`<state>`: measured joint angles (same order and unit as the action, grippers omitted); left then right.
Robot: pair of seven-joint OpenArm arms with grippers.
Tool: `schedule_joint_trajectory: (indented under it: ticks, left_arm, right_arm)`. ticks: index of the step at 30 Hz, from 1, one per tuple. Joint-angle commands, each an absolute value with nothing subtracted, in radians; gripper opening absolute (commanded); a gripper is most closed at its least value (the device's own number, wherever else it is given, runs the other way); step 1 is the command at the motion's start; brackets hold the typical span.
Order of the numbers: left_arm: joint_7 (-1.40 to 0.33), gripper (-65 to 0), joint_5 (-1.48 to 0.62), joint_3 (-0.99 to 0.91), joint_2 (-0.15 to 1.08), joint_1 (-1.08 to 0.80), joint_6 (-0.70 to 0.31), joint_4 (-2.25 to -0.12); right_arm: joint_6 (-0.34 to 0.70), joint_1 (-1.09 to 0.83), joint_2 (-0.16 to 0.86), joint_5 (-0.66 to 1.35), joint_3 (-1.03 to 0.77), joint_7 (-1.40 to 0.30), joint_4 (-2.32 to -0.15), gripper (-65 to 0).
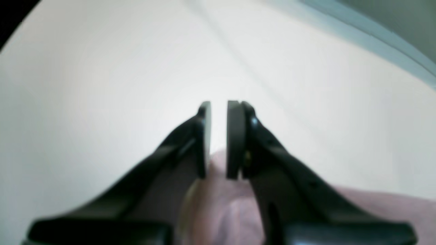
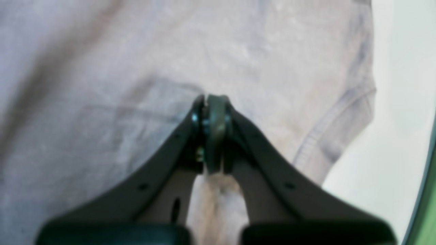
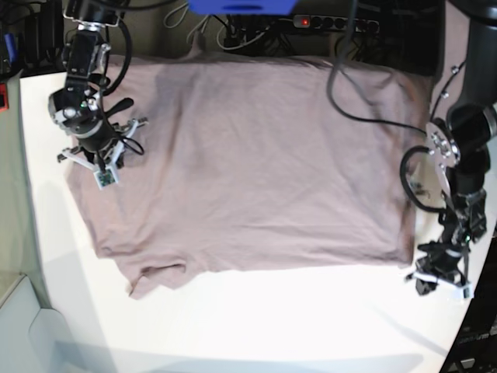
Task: Layout the t-shirt on the table in an organized manner, then fold the t-shirt properly
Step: 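Move the right gripper to the shirt shoulder and grasp the fabric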
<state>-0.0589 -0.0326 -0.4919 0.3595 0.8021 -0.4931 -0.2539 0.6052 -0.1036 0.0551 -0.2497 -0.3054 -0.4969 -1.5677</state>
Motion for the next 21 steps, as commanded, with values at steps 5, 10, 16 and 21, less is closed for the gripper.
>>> schedule_joint_trajectory:
  ticks: [5, 10, 16, 21]
  left_arm:
    - [-0.285, -57.0, -0.042, -0.495, 0.34, 0.803, -0.51, -0.381]
    - [-0.544, -63.0, -0.044, -0.496, 0.291, 0.631, -0.507, -0.648]
    - [-0.84, -65.0, -0.044, -0.496, 0.22, 0.397, -0.515, -1.158]
    - [-0.934, -65.0, -0.031, -0.487, 0.186, 0.257, -0.506, -1.395]
  right_arm:
    - [0.602, -0.084, 0.065, -0.239, -0.308, -0.476, -1.589, -65.0]
    - [0.602, -0.065, 0.064, -0.239, -0.308, -0.476, -1.586, -65.0]
    - [0.602, -0.051, 0.062, -0.234, -0.306, -0.476, -1.581, -65.0]
    - [0.602, -0.047, 0.054, -0.232, -0.302, -0.476, -1.58, -65.0]
